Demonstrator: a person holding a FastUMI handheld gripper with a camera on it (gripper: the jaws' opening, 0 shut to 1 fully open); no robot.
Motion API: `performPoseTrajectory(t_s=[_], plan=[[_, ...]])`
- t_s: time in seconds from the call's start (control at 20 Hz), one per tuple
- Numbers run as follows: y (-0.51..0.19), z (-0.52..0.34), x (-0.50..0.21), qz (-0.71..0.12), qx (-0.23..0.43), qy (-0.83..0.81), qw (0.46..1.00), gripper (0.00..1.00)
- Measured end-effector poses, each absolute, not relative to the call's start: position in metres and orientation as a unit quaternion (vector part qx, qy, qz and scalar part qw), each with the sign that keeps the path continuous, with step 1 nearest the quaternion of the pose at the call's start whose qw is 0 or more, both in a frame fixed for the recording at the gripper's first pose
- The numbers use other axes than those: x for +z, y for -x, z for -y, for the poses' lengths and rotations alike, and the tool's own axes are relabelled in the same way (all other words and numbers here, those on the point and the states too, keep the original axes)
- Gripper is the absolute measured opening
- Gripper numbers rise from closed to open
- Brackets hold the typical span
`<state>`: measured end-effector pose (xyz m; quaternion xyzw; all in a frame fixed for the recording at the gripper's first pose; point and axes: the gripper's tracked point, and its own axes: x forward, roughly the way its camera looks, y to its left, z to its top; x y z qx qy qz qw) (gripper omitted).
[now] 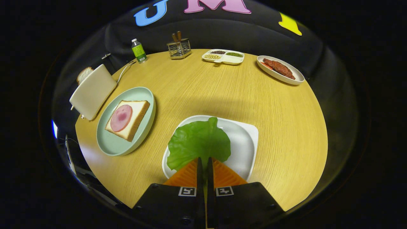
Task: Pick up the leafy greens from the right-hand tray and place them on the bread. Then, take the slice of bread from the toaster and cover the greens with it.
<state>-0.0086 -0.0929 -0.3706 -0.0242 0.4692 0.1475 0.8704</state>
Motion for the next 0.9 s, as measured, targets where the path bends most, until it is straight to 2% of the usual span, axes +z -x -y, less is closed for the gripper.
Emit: performPoseTrajectory(t_s=[0.55, 0.9], plan=[[0.002, 0.088, -0.326, -0.452, 0.148, -0.052, 0.878, 0.07], [-0.001, 0.044, -0.272, -0.403, 0.219, -0.018, 0.889, 0.07]])
